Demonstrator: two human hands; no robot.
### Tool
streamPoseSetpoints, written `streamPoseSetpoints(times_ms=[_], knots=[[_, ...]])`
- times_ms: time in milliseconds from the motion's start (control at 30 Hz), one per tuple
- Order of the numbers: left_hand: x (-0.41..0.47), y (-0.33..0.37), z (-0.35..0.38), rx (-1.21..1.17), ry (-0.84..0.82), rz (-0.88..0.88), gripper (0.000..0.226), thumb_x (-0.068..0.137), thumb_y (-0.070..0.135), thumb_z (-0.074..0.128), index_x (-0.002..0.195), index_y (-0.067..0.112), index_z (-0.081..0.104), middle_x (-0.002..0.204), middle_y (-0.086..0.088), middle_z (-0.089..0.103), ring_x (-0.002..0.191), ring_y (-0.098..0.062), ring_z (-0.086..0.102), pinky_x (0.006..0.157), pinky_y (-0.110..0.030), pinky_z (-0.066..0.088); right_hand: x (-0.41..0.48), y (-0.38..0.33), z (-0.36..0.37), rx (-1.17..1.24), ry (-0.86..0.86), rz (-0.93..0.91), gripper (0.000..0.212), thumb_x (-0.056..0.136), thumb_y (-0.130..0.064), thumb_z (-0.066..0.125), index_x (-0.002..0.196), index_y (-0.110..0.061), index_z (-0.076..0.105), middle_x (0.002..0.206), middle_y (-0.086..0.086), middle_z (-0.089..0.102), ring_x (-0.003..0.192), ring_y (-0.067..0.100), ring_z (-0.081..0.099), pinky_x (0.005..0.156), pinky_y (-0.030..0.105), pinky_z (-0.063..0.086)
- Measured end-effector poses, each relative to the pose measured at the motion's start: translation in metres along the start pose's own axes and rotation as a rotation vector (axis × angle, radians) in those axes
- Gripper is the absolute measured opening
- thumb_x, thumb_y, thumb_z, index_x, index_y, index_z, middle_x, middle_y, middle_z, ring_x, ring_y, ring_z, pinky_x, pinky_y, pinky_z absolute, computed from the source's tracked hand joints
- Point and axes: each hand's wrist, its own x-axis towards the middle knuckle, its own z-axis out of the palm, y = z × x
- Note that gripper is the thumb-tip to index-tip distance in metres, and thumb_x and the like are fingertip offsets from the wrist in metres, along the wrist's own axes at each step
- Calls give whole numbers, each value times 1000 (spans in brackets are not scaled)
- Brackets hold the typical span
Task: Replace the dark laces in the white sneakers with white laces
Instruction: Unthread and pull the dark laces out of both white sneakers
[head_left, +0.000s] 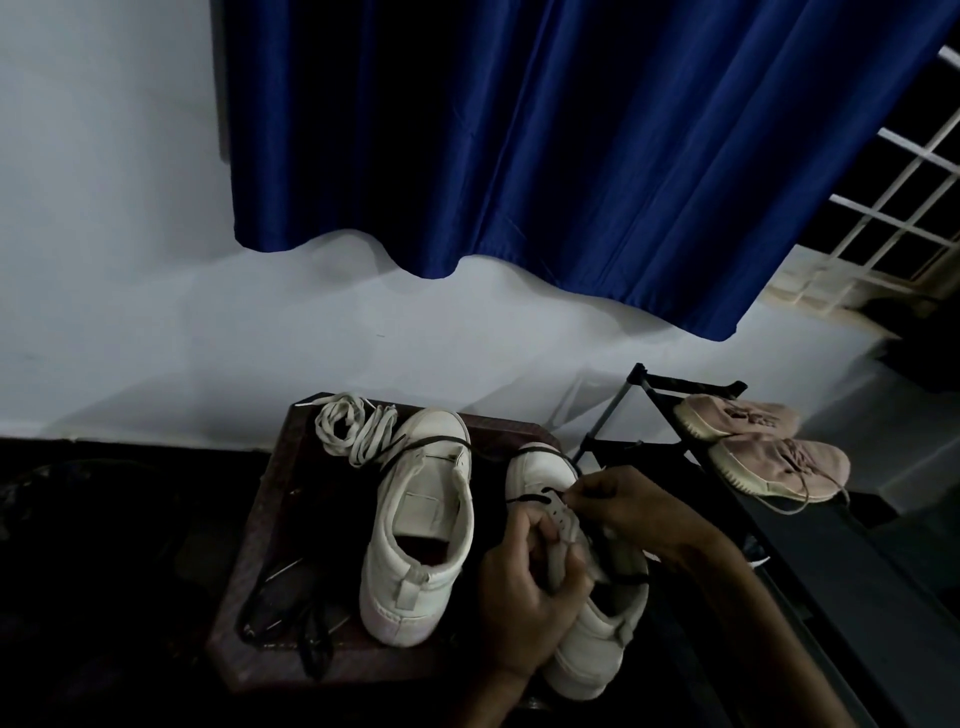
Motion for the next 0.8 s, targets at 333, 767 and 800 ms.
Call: streamPoseSetpoints(times_ms=[333,767,800], knots=[[1,1,-1,39,28,37,17,77,34,60,86,30,46,69,19,54,59,-1,55,55,-19,43,7,10,10,104,-32,10,45,93,-36,61,82,7,65,73,12,55,69,20,49,66,35,39],[-3,0,3,155,29,53,18,77,33,59,76,19,47,60,9,48,53,-7,51,50,-31,44,-23,36,0,970,-261,-231,23,87,-21,64,80,-6,48,79,11,43,73,19,46,66,30,39],[-3,0,3,162,34,50,18,77,32,59,75,19,46,59,9,47,52,-6,49,49,-30,42,-22,37,-2,984,-271,-239,26,86,-22,66,80,-6,46,78,11,43,72,19,45,66,29,39]])
